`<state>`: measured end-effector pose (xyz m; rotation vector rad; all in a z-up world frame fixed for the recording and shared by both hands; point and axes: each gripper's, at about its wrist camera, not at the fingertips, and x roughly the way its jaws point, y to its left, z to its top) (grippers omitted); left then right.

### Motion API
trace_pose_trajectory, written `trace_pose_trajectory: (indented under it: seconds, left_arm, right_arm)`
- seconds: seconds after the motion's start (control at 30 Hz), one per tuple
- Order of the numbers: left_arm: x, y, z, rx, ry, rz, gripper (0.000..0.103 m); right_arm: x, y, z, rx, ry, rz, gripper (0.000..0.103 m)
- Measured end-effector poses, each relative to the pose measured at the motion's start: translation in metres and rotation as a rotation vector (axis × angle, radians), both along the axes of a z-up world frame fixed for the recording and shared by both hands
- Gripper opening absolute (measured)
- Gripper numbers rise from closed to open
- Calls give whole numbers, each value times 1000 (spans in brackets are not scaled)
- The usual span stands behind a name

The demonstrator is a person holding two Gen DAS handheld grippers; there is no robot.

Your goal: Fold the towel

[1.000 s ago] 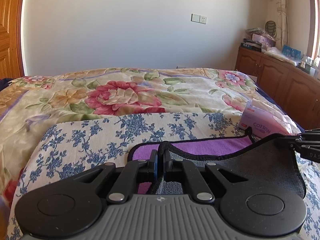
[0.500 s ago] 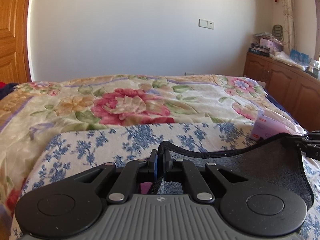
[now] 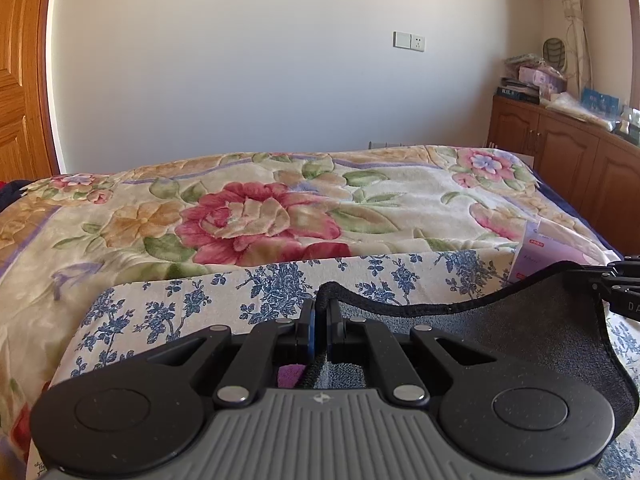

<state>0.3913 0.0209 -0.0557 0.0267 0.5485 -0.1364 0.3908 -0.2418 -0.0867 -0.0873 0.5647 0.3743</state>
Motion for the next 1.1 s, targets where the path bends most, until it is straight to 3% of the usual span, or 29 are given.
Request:
trace_pose_trajectory:
  seconds: [0.63,0.73,0.83,0.9,0.97,1.1]
  left_arm:
    - [34,-1,-40,41,90,16,6]
    - [34,0,-40,36,91,19,10]
    - [33,-1,-39,34,87,21,27]
    - [32,-1,-37,35,80,18,44]
    - [31,-2,-35,36,75,19,51]
    - [25,-2,-29,19,76,18,65]
  right_arm:
    - [16,0,-30,-20,69,-6,5]
    - [15,0,-29,-18,66,-5,5]
    - [15,2,-28,-24,64,-2,6]
    - [14,1,-26,-27,58,-5,23]
    - [11,0,-23,-18,53,-9,41]
    - [5,0,-15,-8,47,-5,43]
